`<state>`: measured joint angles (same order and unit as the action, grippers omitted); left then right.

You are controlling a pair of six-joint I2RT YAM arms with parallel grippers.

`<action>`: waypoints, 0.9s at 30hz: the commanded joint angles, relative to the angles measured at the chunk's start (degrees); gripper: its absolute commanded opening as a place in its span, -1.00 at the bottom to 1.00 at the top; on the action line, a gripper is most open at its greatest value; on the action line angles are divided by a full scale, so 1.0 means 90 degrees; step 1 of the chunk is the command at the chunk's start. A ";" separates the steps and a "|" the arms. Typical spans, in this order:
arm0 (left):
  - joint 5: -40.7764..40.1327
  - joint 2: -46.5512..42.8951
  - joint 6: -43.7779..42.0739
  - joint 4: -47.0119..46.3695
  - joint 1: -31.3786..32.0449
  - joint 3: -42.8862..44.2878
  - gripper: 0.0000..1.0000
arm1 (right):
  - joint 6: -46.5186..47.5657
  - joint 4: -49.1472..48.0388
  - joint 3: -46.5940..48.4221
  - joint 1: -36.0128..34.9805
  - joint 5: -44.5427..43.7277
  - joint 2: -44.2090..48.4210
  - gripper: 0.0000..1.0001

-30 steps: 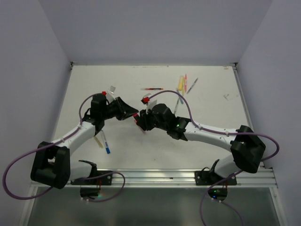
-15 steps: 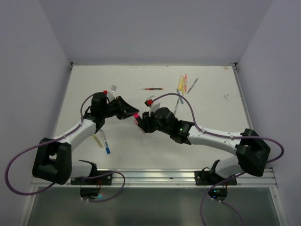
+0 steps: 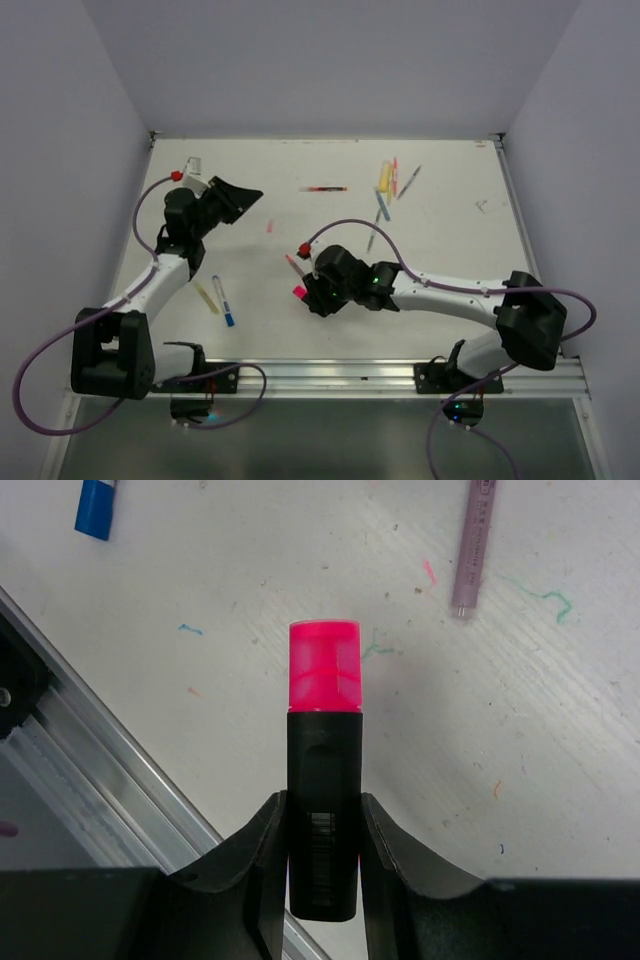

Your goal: Open the pen caps

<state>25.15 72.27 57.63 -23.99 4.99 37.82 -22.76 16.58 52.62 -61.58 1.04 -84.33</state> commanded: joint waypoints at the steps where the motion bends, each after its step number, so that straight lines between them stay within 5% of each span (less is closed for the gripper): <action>1: 0.0359 -0.0315 -0.0407 0.0106 0.0041 -0.0091 -0.20 | 0.0234 0.0091 0.0325 0.0026 -0.0086 0.0473 -1.00; 3: 0.0438 -0.0539 -0.0426 0.0136 0.0177 -0.0383 0.08 | 0.0302 0.0082 0.0374 0.0045 -0.0241 0.0629 -1.00; 10: 0.0468 -0.1057 0.0061 -0.0167 0.0851 -0.1292 0.26 | 0.0595 0.0189 0.0900 0.0446 -0.0291 0.0611 -1.00; 27: 0.0253 -0.1106 0.0677 -0.0391 0.1603 -0.1575 0.08 | 0.0889 0.0228 0.1819 0.0729 -0.0155 0.0006 -1.00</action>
<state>27.79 62.39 61.87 -23.70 19.00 24.84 -15.92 18.90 66.65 -55.42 -0.47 -83.72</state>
